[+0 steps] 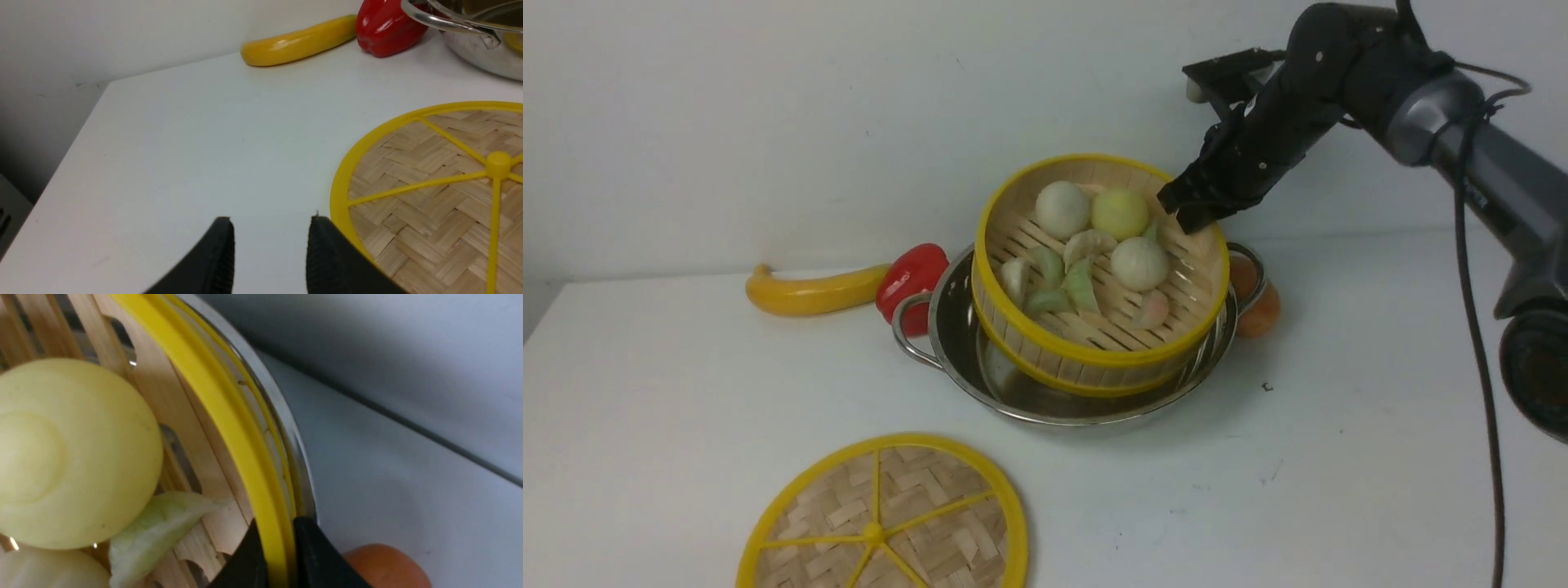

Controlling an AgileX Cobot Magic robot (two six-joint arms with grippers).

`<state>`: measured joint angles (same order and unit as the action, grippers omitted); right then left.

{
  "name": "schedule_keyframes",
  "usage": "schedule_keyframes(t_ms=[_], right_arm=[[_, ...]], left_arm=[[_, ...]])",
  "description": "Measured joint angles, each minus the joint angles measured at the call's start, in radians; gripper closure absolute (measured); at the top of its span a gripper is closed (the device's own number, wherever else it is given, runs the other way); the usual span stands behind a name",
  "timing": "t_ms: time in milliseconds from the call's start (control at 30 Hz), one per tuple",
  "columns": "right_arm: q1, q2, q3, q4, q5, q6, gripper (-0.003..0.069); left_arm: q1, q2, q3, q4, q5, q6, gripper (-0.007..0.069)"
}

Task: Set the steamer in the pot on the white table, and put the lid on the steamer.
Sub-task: 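Place the bamboo steamer basket of food into the steel pot with the right gripper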

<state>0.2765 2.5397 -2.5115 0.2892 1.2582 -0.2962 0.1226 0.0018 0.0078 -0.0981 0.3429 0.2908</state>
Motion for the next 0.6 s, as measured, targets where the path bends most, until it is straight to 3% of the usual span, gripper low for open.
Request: schedule_keyframes(t_ms=[600], right_arm=[[0.001,0.028,-0.002,0.007,-0.005,-0.020,0.0593]], left_arm=[[0.000,0.000,0.000,0.000,0.000,0.000,0.0384]])
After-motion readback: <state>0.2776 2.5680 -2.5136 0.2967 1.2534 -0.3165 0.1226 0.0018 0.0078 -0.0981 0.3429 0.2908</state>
